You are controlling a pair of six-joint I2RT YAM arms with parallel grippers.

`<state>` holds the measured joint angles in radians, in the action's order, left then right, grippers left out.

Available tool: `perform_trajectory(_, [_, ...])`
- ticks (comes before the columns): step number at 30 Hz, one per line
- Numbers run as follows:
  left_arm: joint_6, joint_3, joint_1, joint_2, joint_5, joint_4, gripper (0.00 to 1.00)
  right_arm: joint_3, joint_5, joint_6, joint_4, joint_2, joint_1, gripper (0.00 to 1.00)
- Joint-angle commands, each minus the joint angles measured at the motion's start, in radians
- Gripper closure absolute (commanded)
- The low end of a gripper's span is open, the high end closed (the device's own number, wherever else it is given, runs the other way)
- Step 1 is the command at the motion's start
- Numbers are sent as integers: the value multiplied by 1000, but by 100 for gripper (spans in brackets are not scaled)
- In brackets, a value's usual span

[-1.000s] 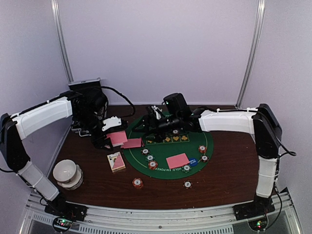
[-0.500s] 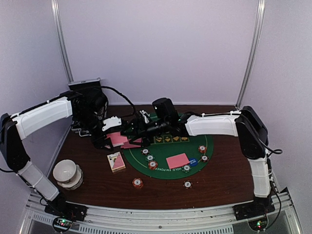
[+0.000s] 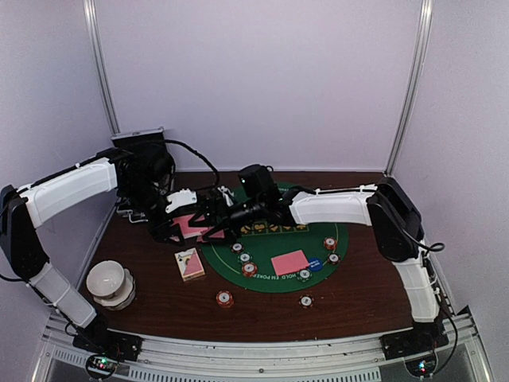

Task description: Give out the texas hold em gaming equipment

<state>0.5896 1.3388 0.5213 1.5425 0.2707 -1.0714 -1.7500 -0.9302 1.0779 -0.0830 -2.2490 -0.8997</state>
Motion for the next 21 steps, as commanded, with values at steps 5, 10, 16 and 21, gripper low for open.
perform_trajectory(5, [2, 14, 0, -26, 16, 17, 100, -26, -28, -15, 20, -8, 1, 23])
perform_trajectory(10, [4, 11, 0, -31, 15, 16, 100, 29, -25, -18, 10, 24, 22, 26])
perform_trajectory(16, [4, 8, 0, -31, 17, 16, 100, 78, -19, -33, 15, 76, 44, 30])
perform_trajectory(21, [4, 10, 0, -31, 18, 16, 100, 69, -15, -56, 50, 91, 50, 32])
